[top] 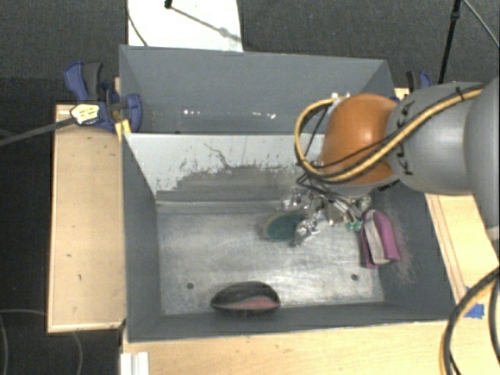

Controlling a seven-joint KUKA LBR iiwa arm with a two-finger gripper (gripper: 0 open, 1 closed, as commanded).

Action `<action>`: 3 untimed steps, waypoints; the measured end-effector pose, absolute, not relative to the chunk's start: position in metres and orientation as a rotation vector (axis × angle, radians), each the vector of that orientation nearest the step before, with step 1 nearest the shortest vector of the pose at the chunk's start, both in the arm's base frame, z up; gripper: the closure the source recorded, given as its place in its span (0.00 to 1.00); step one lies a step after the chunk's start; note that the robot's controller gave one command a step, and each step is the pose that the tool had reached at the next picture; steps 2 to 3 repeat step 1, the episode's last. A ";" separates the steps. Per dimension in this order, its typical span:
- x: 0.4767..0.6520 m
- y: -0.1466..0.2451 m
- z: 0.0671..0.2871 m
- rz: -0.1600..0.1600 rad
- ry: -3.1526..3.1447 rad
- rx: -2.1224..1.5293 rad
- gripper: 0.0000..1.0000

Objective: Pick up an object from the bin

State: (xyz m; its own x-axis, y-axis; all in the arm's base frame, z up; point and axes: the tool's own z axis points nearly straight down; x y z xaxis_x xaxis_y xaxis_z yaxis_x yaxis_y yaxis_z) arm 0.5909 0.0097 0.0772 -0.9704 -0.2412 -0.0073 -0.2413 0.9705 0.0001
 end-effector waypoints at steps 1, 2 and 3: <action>0.586 -0.008 0.263 -0.004 3.076 -0.574 1.00; 0.586 -0.008 0.263 -0.004 3.076 -0.574 1.00; 0.586 -0.008 0.263 -0.004 3.076 -0.574 1.00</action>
Offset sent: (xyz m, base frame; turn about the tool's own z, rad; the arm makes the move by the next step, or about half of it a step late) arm -0.0071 -0.0175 0.1807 -0.1279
